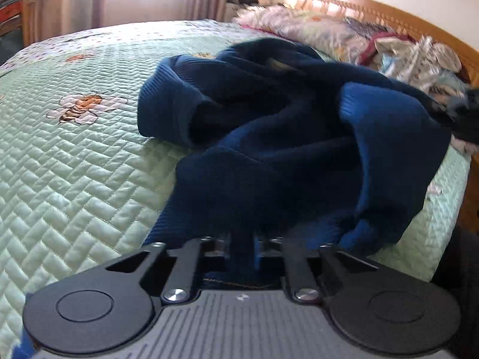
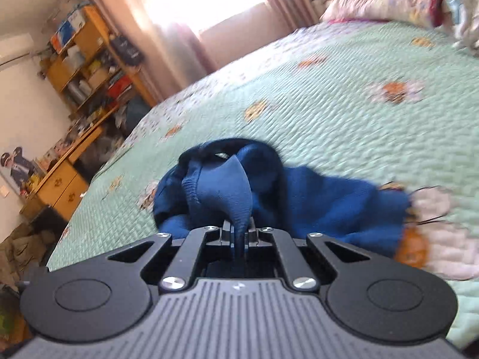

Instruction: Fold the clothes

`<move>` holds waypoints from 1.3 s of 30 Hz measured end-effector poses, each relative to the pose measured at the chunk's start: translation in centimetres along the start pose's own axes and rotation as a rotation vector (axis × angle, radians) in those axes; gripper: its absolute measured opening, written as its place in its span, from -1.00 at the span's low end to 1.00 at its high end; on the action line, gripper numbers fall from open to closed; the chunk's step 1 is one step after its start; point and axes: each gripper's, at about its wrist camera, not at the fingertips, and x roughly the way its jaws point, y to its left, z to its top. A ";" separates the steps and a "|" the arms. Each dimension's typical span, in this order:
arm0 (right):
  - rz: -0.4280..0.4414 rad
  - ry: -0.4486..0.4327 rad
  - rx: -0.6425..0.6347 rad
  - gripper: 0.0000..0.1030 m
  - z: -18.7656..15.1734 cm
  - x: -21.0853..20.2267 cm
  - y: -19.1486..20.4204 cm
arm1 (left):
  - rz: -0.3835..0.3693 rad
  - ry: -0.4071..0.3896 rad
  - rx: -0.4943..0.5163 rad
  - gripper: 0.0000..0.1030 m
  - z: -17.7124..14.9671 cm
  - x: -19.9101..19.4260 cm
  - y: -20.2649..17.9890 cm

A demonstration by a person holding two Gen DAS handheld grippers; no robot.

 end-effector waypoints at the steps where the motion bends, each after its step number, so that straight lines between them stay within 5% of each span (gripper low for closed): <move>1: -0.003 0.000 -0.005 -0.89 -0.2 -0.3 0.0 | 0.005 -0.018 -0.011 -0.87 0.0 -0.4 -0.1; 8: 0.058 0.153 0.097 -0.88 -3.6 1.8 0.6 | 0.097 -0.175 -0.064 -0.94 0.7 -6.7 0.9; 11: 0.107 0.176 0.093 -0.74 -4.0 1.4 1.3 | 0.141 -0.198 -0.011 -0.98 1.5 -8.6 1.0; 13: 0.121 0.133 0.082 -0.45 -3.3 0.4 1.6 | 0.155 -0.228 0.011 -0.82 2.6 -9.9 1.1; 16: 0.087 0.003 0.042 0.42 -1.0 -1.0 1.9 | 0.156 -0.293 0.050 -0.51 5.1 -11.1 0.6; 17: 0.076 -0.017 0.025 0.43 -0.2 -0.9 2.0 | 0.157 -0.292 0.081 -0.44 6.1 -10.9 0.1; 19: 0.069 -0.009 0.012 0.43 0.9 0.7 2.0 | 0.170 -0.278 0.158 0.08 8.2 -9.8 -1.4; 21: 0.057 0.021 0.010 0.43 1.2 3.4 2.0 | 0.181 -0.257 0.255 0.36 10.1 -8.1 -3.2; 23: 0.030 0.068 0.015 0.41 0.9 6.3 2.1 | 0.168 -0.218 0.330 0.37 11.9 -5.7 -4.8; 25: 0.047 0.114 0.028 -0.25 -0.6 8.2 1.9 | 0.161 -0.163 0.391 0.40 13.9 -2.8 -6.4; 26: 0.063 0.119 0.025 -0.78 -1.3 8.4 2.1 | 0.163 -0.142 0.425 0.40 14.8 -1.3 -7.3; 30: 0.109 0.109 0.029 -0.79 -3.4 7.8 1.9 | 0.183 -0.029 0.578 0.38 17.2 6.2 -11.3; 32: 0.130 0.103 0.050 -0.80 -3.9 7.1 1.4 | 0.253 0.059 0.688 0.17 17.3 10.8 -13.0; 34: 0.140 0.089 0.052 -0.82 -3.9 6.5 1.0 | 0.325 0.099 0.732 -0.71 17.5 13.7 -13.0; 35: 0.140 0.078 0.052 -0.84 -3.9 6.2 0.9 | 0.343 0.107 0.712 -0.75 17.8 14.5 -12.5; 39: 0.126 0.013 0.063 -0.86 -3.2 4.3 -0.2 | 0.372 -0.050 0.275 -0.85 21.5 9.3 -5.5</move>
